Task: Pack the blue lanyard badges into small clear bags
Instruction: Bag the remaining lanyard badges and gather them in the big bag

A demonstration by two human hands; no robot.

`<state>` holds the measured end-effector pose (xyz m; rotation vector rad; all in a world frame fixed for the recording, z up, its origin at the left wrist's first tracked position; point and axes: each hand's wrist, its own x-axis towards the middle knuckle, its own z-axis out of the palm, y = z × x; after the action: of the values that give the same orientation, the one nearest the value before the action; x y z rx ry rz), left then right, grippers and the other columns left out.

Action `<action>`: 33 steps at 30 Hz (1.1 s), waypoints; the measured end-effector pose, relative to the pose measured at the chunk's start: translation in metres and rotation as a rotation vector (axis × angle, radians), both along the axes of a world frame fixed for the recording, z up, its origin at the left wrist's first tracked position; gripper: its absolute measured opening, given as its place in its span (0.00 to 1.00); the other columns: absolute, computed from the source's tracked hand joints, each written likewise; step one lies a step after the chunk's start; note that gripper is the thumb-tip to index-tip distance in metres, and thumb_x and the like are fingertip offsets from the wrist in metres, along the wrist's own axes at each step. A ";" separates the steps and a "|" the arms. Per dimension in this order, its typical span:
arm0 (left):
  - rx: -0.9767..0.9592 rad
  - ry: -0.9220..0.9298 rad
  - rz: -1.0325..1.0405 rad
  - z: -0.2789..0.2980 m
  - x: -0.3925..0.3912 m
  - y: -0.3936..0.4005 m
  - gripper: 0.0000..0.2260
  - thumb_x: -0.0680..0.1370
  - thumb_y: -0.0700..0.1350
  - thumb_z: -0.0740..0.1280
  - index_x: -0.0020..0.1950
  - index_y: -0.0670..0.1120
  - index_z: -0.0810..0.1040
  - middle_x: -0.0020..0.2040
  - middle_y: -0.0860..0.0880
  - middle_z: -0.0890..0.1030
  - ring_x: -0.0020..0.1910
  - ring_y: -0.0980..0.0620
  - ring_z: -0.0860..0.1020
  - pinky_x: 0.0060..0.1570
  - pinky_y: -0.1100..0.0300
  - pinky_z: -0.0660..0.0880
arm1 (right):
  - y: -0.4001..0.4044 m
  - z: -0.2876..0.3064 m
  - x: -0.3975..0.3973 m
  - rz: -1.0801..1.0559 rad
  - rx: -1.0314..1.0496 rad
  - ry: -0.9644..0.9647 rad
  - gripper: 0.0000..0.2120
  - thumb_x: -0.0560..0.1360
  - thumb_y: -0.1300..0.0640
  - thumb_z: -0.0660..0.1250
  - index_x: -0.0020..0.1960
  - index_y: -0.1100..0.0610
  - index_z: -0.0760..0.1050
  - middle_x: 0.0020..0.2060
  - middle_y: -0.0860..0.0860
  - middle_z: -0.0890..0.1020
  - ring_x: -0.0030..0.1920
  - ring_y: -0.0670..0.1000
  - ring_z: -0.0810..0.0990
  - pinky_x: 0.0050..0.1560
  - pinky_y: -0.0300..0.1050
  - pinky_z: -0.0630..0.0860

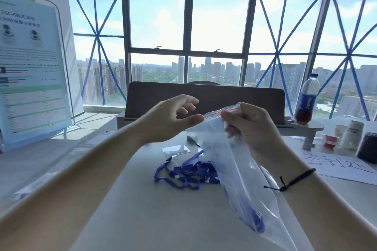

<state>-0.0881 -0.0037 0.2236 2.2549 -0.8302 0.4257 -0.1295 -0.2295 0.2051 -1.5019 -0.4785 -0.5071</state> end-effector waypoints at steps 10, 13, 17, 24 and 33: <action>-0.126 0.123 -0.180 0.010 -0.005 -0.024 0.11 0.76 0.47 0.74 0.42 0.39 0.84 0.35 0.44 0.85 0.33 0.53 0.82 0.36 0.61 0.79 | -0.005 -0.001 0.008 -0.045 0.040 -0.024 0.15 0.74 0.64 0.72 0.37 0.71 0.70 0.28 0.58 0.77 0.27 0.52 0.74 0.29 0.40 0.73; -0.143 0.177 -0.159 0.006 -0.005 -0.009 0.10 0.76 0.46 0.74 0.40 0.40 0.84 0.34 0.44 0.86 0.31 0.52 0.82 0.32 0.61 0.78 | -0.016 -0.004 0.007 -0.037 0.093 0.009 0.15 0.74 0.62 0.72 0.39 0.72 0.71 0.29 0.58 0.76 0.26 0.51 0.74 0.28 0.38 0.72; -0.154 0.234 -0.119 0.001 -0.006 0.015 0.08 0.75 0.44 0.74 0.37 0.43 0.84 0.34 0.44 0.86 0.30 0.53 0.83 0.30 0.66 0.75 | -0.031 -0.011 0.004 -0.049 0.135 0.069 0.12 0.69 0.56 0.73 0.36 0.63 0.73 0.28 0.56 0.77 0.27 0.52 0.73 0.28 0.39 0.73; -0.465 0.286 -0.173 -0.016 -0.003 0.027 0.09 0.70 0.44 0.76 0.41 0.38 0.85 0.37 0.39 0.86 0.34 0.48 0.85 0.33 0.63 0.79 | -0.022 -0.017 0.000 0.035 0.174 0.082 0.11 0.69 0.56 0.72 0.41 0.64 0.75 0.30 0.55 0.77 0.31 0.52 0.76 0.33 0.44 0.79; -0.525 0.735 -0.273 -0.141 -0.001 0.029 0.33 0.58 0.57 0.84 0.59 0.46 0.84 0.58 0.43 0.85 0.54 0.48 0.84 0.57 0.56 0.80 | 0.021 -0.011 0.012 0.155 0.435 0.184 0.06 0.77 0.59 0.70 0.42 0.59 0.77 0.36 0.55 0.84 0.36 0.59 0.83 0.49 0.53 0.82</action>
<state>-0.0890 0.0252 0.0824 1.5889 -0.5331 -0.2842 -0.1173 -0.2085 0.1937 -1.0716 -0.3120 -0.3205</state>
